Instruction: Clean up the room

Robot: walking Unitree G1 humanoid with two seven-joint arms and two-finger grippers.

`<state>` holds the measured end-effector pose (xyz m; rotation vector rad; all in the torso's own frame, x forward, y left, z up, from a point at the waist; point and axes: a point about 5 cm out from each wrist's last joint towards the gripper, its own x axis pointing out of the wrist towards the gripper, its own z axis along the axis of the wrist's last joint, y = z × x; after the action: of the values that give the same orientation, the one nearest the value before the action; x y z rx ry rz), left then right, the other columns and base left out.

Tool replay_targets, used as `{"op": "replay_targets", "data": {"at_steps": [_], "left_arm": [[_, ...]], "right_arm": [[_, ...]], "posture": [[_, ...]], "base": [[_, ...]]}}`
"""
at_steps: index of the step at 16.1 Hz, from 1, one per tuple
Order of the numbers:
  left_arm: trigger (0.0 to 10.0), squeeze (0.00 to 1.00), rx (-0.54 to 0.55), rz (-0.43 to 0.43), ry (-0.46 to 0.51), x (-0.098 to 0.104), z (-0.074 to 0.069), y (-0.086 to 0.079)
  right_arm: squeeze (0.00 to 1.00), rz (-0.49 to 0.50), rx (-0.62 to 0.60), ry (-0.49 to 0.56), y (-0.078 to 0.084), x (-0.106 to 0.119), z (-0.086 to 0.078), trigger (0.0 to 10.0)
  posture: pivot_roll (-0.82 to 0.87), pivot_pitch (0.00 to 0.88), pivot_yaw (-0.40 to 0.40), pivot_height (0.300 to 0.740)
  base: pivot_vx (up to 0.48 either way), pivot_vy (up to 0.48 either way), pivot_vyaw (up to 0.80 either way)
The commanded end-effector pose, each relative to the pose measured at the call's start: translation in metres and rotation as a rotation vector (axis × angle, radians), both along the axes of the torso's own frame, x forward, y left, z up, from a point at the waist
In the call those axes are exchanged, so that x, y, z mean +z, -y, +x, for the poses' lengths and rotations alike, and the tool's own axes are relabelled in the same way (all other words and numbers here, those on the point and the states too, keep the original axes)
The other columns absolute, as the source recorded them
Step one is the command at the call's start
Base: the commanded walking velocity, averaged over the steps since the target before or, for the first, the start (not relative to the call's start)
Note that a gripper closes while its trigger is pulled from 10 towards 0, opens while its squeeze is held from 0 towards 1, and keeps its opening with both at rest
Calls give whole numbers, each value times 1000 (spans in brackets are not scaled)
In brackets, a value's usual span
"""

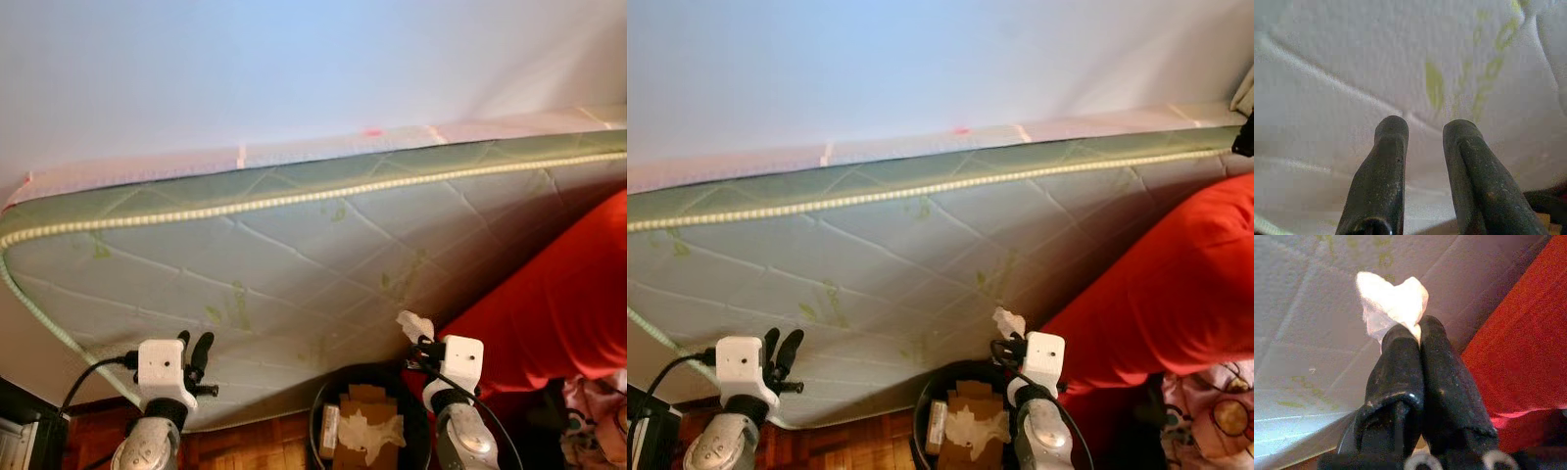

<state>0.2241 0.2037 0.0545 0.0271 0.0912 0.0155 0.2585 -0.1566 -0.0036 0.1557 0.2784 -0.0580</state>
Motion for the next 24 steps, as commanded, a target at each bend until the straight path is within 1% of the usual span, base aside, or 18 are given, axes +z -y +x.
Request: {"op": "replay_targets", "data": {"at_steps": [1,7,10,12,16,24], "left_arm": [[10000,0,7,-6,-3,1,-2,0],[10000,0,9,-13,-7,0,-3,4],[10000,0,8,-13,-6,1,-3,4],[10000,0,9,-13,-6,2,-3,4],[10000,0,9,-15,-7,2,-3,5],[10000,0,7,-15,-21,-2,-3,5]], "right_arm": [[0,-1,3,3,0,-1,-3,10000],[0,-11,7,1,2,-2,-3,10000],[0,-10,13,-2,1,-2,-3,10000],[0,-4,39,-28,-3,-4,-3,10000],[0,2,50,-25,-5,-5,-3,10000],[0,19,81,-33,-8,-6,-3,10000]], "posture": [[178,135,-51,677],[176,142,-61,677],[176,142,-61,677],[175,141,-60,677],[177,143,-62,638],[178,138,-60,638]], "base": [[0,0,0],[0,0,0],[0,0,0],[0,0,0],[0,0,0],[0,0,0]]}}
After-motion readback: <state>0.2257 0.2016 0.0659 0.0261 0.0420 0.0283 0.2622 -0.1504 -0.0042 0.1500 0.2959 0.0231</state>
